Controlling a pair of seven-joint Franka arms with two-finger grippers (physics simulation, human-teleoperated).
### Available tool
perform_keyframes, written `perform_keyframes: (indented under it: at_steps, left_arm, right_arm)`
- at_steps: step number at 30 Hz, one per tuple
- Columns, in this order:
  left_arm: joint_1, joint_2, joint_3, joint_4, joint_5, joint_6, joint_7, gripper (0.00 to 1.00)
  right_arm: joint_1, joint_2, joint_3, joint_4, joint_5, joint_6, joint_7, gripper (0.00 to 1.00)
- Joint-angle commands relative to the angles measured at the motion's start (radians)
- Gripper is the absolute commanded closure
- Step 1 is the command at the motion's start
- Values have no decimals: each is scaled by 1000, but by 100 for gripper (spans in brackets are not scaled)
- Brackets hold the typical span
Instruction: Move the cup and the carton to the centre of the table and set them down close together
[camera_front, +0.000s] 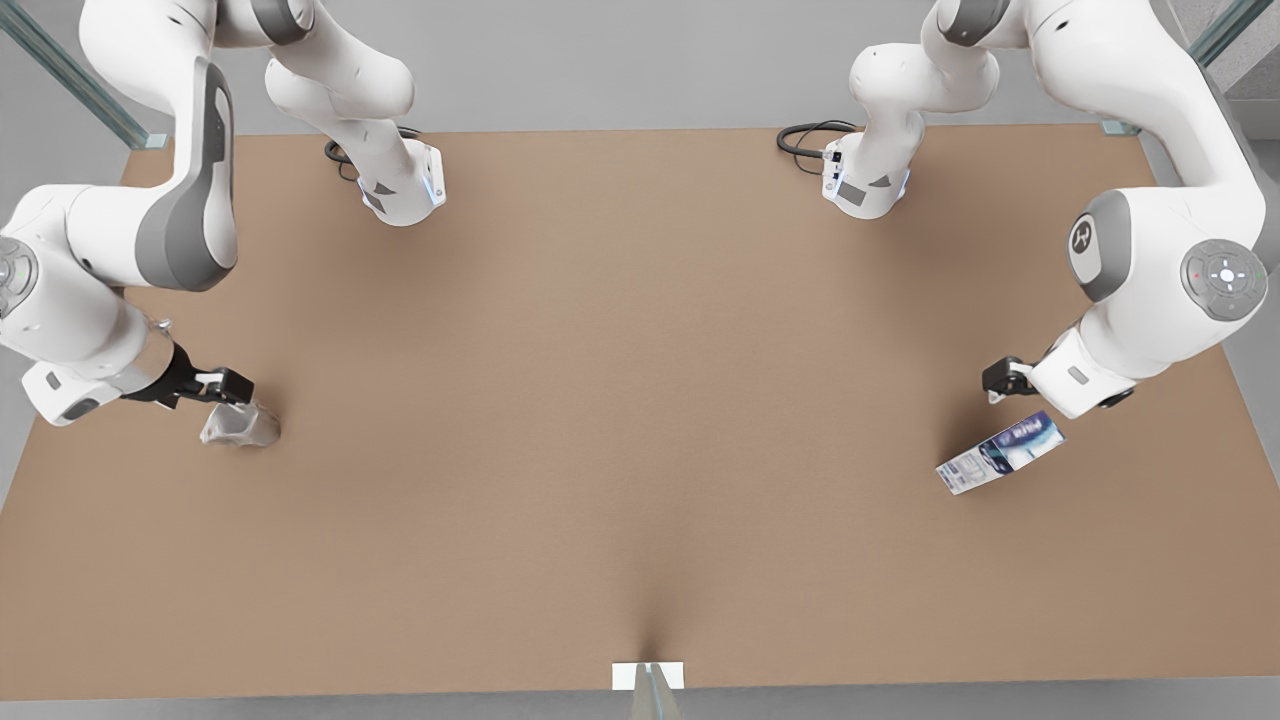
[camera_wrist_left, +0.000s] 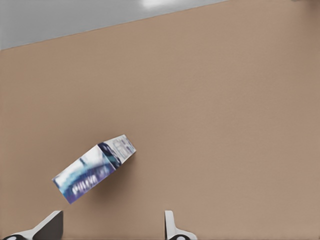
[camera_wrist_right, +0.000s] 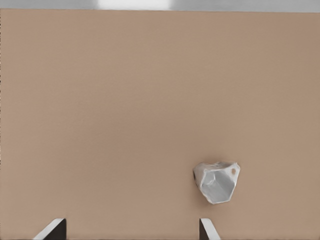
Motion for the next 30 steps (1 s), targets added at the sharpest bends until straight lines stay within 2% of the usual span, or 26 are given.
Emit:
perform_keyframes:
  at_steps: [1,4,9,15,17,20,30]
  left_arm:
    - [0,1,0,0,1,2,0,0]
    - [2,1,0,0,0,5,3,0]
    - [2,16,0,2,1,5,9,0]
    - [2,42,0,2,0,5,7,0]
    - [2,47,2,0,1,6,4,0]
    - [2,57,2,2,1,5,3,0]
    - [3,91,3,2,3,5,4,0]
  right_arm:
    - [0,8,0,0,0,0,0,0]
    - [6,37,0,-6,-3,15,1,0]
    - [-8,-15,-2,-222,-22,145,-5,0]
    - [-65,5,-91,-415,52,354,-130,0]
    - [-77,40,-135,-464,55,454,-273,0]
    - [-111,109,-163,-481,86,534,-391,0]
    - [-95,160,-167,-558,89,647,-401,0]
